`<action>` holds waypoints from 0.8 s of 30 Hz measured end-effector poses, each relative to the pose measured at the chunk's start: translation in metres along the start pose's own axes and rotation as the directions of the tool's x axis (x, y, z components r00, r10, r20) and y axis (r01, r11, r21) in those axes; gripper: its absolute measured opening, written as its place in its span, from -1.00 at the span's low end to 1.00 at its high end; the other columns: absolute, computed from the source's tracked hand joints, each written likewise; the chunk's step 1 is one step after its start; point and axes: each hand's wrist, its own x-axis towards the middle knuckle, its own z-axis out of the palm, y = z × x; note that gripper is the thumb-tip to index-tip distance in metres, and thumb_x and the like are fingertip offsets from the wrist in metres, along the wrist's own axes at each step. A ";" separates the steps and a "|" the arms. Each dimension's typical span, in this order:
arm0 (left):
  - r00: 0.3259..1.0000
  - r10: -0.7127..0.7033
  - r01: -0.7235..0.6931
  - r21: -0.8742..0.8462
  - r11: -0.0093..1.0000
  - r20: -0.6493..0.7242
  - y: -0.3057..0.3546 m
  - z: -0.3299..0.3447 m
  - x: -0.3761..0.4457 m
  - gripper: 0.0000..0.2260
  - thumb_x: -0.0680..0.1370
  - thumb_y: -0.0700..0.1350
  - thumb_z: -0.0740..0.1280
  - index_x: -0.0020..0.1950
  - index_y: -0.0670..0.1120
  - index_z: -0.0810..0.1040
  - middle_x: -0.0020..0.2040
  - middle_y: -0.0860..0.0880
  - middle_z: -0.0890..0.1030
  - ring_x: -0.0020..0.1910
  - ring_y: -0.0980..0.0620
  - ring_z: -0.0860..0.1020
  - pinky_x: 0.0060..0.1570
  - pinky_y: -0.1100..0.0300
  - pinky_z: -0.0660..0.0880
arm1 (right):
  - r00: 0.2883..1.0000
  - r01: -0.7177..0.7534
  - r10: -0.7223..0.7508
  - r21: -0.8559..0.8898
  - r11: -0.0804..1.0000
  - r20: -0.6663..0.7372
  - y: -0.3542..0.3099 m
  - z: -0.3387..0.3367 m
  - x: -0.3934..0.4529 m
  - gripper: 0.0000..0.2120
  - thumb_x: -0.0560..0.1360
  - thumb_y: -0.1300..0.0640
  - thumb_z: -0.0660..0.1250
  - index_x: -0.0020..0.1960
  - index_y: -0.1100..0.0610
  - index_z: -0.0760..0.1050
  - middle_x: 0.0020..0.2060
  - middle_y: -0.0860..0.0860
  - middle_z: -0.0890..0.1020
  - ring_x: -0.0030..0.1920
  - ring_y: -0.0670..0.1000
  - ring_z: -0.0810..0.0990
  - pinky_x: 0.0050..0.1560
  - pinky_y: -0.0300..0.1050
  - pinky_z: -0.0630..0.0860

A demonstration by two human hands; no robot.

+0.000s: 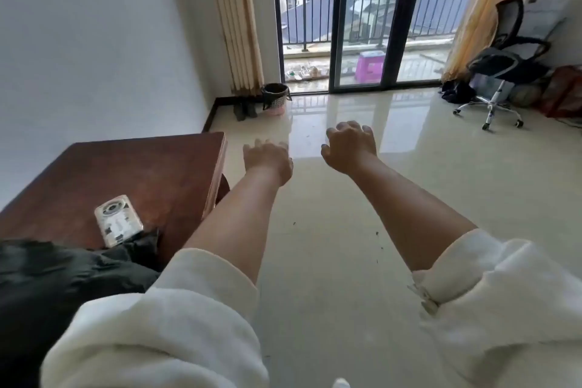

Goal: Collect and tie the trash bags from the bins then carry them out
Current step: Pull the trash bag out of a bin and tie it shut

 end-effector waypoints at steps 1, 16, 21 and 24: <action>0.998 -0.012 0.012 0.011 1.000 0.059 -0.001 0.011 0.012 -0.64 0.61 -0.04 0.05 0.36 -0.13 0.34 0.34 -0.16 0.43 0.34 -0.13 0.35 0.30 0.00 0.29 | 0.998 -0.019 0.020 -0.014 1.000 0.055 -0.001 0.013 0.010 -0.63 0.55 0.04 0.10 0.24 0.24 0.41 0.26 0.18 0.47 0.32 0.18 0.36 0.30 0.06 0.27; 0.973 -0.048 0.059 -0.044 0.997 0.224 -0.020 0.080 0.403 -0.65 0.61 -0.05 0.07 0.35 -0.14 0.35 0.36 -0.15 0.40 0.35 -0.13 0.34 0.28 0.02 0.30 | 0.968 0.035 -0.048 0.057 0.998 0.248 0.045 0.144 0.384 -0.63 0.56 0.05 0.08 0.25 0.23 0.39 0.28 0.17 0.45 0.33 0.16 0.33 0.30 0.03 0.28; 0.964 -0.070 0.078 -0.024 0.997 0.255 -0.051 0.105 0.537 -0.64 0.61 -0.04 0.06 0.36 -0.13 0.34 0.37 -0.14 0.39 0.36 -0.12 0.32 0.27 0.02 0.30 | 0.963 0.044 -0.052 0.035 0.998 0.264 0.050 0.183 0.523 -0.63 0.56 0.05 0.08 0.24 0.23 0.40 0.27 0.17 0.45 0.33 0.16 0.33 0.31 0.03 0.27; 0.970 -0.071 0.076 -0.012 0.997 0.231 -0.076 0.113 0.631 -0.64 0.61 -0.03 0.06 0.36 -0.13 0.35 0.36 -0.14 0.40 0.35 -0.11 0.34 0.26 0.04 0.30 | 0.970 0.042 -0.048 0.032 0.999 0.240 0.046 0.202 0.619 -0.64 0.55 0.05 0.09 0.23 0.24 0.41 0.26 0.17 0.47 0.32 0.16 0.35 0.30 0.02 0.28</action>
